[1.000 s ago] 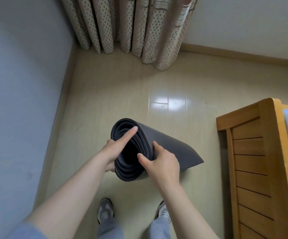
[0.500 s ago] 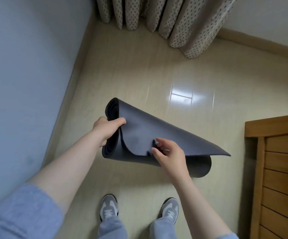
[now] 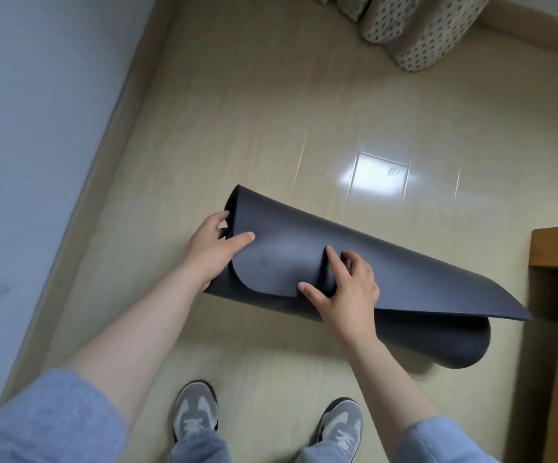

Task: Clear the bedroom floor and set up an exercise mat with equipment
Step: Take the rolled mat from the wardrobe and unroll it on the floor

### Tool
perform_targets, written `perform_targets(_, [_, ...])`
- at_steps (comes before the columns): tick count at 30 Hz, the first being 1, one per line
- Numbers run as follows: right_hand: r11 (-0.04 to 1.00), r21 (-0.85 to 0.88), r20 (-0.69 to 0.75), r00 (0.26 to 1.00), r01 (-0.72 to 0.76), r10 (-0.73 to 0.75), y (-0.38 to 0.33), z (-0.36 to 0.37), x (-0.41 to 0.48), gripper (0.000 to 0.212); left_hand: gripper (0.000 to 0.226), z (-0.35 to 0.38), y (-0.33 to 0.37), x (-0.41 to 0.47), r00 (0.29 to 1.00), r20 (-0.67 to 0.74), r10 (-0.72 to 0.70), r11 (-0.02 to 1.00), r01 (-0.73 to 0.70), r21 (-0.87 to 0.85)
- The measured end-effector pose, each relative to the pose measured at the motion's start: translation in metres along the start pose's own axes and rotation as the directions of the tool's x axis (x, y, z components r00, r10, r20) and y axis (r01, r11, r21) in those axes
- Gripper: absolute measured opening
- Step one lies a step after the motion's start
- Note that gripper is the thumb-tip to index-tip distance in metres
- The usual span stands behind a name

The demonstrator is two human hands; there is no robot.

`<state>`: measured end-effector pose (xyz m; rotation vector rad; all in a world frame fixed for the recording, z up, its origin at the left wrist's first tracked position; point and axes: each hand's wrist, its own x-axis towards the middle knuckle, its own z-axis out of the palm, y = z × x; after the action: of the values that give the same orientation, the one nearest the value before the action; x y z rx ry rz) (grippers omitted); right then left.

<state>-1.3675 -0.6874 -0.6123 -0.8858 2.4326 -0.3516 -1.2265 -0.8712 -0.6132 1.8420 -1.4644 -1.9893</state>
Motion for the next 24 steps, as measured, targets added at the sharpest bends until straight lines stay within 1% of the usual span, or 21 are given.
perform_targets(1, [0.999,-0.032,-0.015,1.000,0.021,-0.022,0.004,0.008,0.006,0.076,0.088,0.002,-0.007,0.006,0.999,0.022,0.028,0.998,-0.029,0.055])
perform_targets(2, [0.997,-0.066,-0.006,0.999,0.044,-0.044,0.010,0.017,0.012,0.076,0.086,0.005,-0.016,0.013,0.997,0.047,0.063,0.992,-0.067,0.107])
perform_targets(4, [0.990,-0.111,0.054,0.995,0.090,-0.085,0.023,0.035,0.023,0.077,0.080,0.009,-0.037,0.027,0.985,0.106,0.137,0.966,-0.157,0.206])
perform_targets(6, [0.975,-0.171,0.115,0.986,0.141,-0.122,0.038,0.054,0.033,0.079,0.094,0.014,-0.058,0.041,0.970,0.142,0.196,0.895,-0.236,0.378])
perform_targets(8, [0.954,-0.233,0.127,0.978,0.190,-0.163,0.054,0.071,0.038,0.080,0.106,0.021,-0.074,0.051,0.949,0.183,0.257,0.765,-0.316,0.561])
perform_targets(9, [0.948,-0.246,0.100,0.978,0.203,-0.184,0.060,0.077,0.039,0.081,0.105,0.025,-0.078,0.055,0.929,0.220,0.297,0.667,-0.366,0.649])
perform_targets(11, [0.939,-0.257,0.026,0.973,0.229,-0.230,0.072,0.088,0.044,0.082,0.095,0.036,-0.084,0.065,0.874,0.302,0.380,0.440,-0.458,0.773])
perform_targets(12, [0.935,-0.262,-0.010,0.968,0.241,-0.252,0.076,0.091,0.049,0.082,0.089,0.041,-0.084,0.072,0.841,0.339,0.422,0.340,-0.494,0.801])
perform_targets(13, [0.928,-0.275,-0.041,0.961,0.251,-0.272,0.079,0.094,0.057,0.082,0.083,0.045,-0.081,0.080,0.813,0.371,0.449,0.266,-0.518,0.813])
perform_targets(14, [0.921,-0.288,-0.070,0.954,0.261,-0.292,0.082,0.097,0.067,0.083,0.077,0.049,-0.078,0.090,0.796,0.393,0.461,0.218,-0.531,0.819])
perform_targets(16, [0.917,-0.286,-0.096,0.944,0.277,-0.315,0.086,0.096,0.093,0.085,0.069,0.057,-0.065,0.108,0.783,0.409,0.469,0.180,-0.538,0.824])
perform_targets(19, [0.925,-0.221,-0.113,0.934,0.308,-0.338,0.085,0.084,0.133,0.088,0.056,0.069,-0.043,0.129,0.770,0.423,0.478,0.119,-0.534,0.837])
perform_targets(20, [0.931,-0.184,-0.112,0.934,0.316,-0.339,0.083,0.077,0.141,0.086,0.051,0.074,-0.036,0.132,0.767,0.432,0.475,0.087,-0.529,0.844])
perform_targets(22, [0.944,-0.093,-0.108,0.939,0.317,-0.326,0.081,0.063,0.149,0.075,0.044,0.083,-0.024,0.130,0.751,0.453,0.481,0.001,-0.517,0.856])
perform_targets(23, [0.945,-0.077,-0.115,0.939,0.317,-0.324,0.079,0.055,0.149,0.069,0.046,0.086,-0.020,0.123,0.742,0.464,0.483,-0.033,-0.514,0.857])
perform_targets(24, [0.940,-0.106,-0.107,0.936,0.324,-0.335,0.080,0.048,0.148,0.065,0.052,0.088,-0.019,0.114,0.751,0.466,0.467,-0.037,-0.510,0.859])
